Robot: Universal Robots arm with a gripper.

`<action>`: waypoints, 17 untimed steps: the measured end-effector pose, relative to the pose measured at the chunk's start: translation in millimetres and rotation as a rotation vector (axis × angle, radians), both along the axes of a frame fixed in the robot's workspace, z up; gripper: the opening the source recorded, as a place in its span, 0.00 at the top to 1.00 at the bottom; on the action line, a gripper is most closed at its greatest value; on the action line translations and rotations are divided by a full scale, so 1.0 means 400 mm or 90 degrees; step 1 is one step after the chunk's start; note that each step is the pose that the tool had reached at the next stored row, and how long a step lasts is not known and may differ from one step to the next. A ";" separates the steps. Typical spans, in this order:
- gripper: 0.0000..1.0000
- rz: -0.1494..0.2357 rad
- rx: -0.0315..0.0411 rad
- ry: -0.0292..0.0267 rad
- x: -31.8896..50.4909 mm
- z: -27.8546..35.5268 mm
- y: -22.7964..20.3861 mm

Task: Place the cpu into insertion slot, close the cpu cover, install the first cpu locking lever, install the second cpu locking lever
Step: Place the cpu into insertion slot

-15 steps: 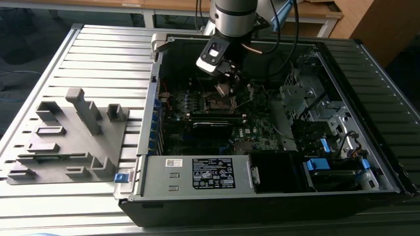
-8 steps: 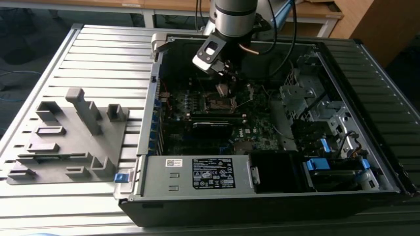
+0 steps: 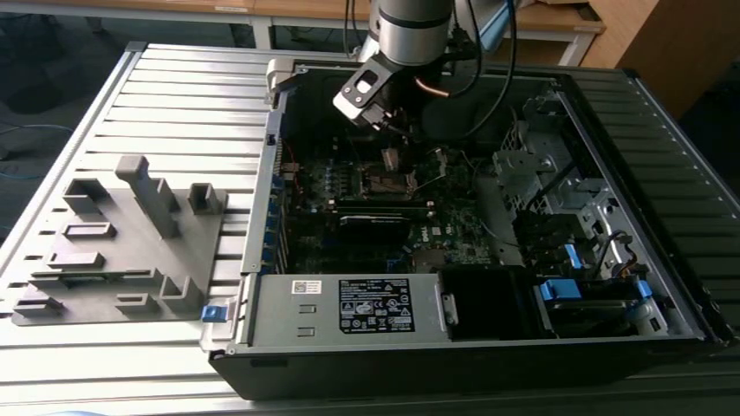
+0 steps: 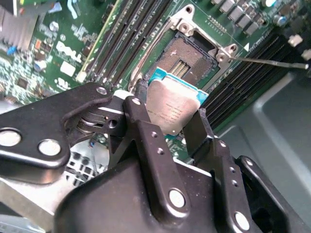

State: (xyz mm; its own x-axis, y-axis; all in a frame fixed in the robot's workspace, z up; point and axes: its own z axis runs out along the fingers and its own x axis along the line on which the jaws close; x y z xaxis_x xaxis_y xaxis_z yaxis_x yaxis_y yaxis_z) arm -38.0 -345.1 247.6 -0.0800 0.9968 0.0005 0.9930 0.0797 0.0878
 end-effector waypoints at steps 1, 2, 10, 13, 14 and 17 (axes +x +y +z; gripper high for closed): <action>0.46 -0.011 0.0001 0.0000 0.000 -0.001 0.000; 0.46 -0.023 0.0001 -0.0001 0.000 -0.001 0.000; 0.46 -0.030 0.0006 0.0000 0.000 -0.002 0.000; 0.46 -0.030 0.0007 0.0000 0.000 -0.003 0.000; 0.46 -0.030 0.0008 -0.0001 0.000 -0.003 0.000; 0.46 -0.030 0.0023 0.0000 0.000 -0.006 0.000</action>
